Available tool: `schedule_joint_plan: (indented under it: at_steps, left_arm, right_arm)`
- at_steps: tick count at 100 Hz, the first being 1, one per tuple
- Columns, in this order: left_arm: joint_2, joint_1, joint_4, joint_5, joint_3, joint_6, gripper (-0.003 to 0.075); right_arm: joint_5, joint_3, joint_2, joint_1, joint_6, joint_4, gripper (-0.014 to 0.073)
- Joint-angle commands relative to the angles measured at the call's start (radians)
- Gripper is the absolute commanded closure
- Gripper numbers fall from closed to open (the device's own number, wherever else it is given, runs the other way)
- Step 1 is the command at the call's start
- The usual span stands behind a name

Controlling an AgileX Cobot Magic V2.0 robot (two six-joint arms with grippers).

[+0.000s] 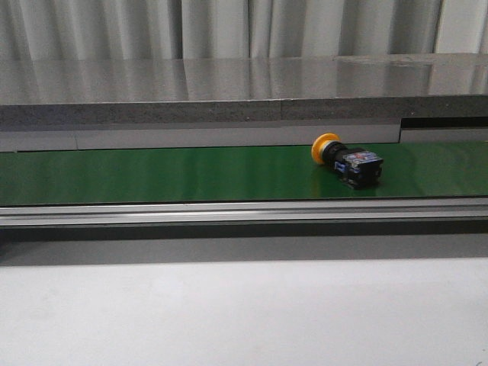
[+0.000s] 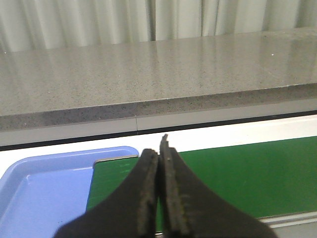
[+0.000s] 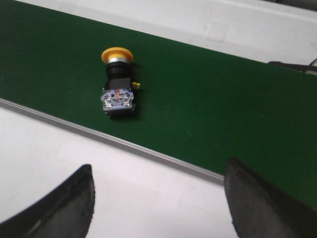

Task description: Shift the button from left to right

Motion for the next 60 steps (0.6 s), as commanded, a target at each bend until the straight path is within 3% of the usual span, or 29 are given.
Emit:
schedule_joint_plan:
  at_steps: [1, 60]
  left_arm:
    - [0.006, -0.008, -0.011, -0.081, -0.029, -0.004, 0.074]
    - [0.006, -0.008, -0.011, -0.081, -0.029, -0.004, 0.074]
  right_arm:
    - [-0.057, -0.073, 0.051, -0.001, -0.048, 0.029, 0.0043]
    - [-0.045, -0.221, 0.379, 0.03, -0.153, 0.028, 0.0043]
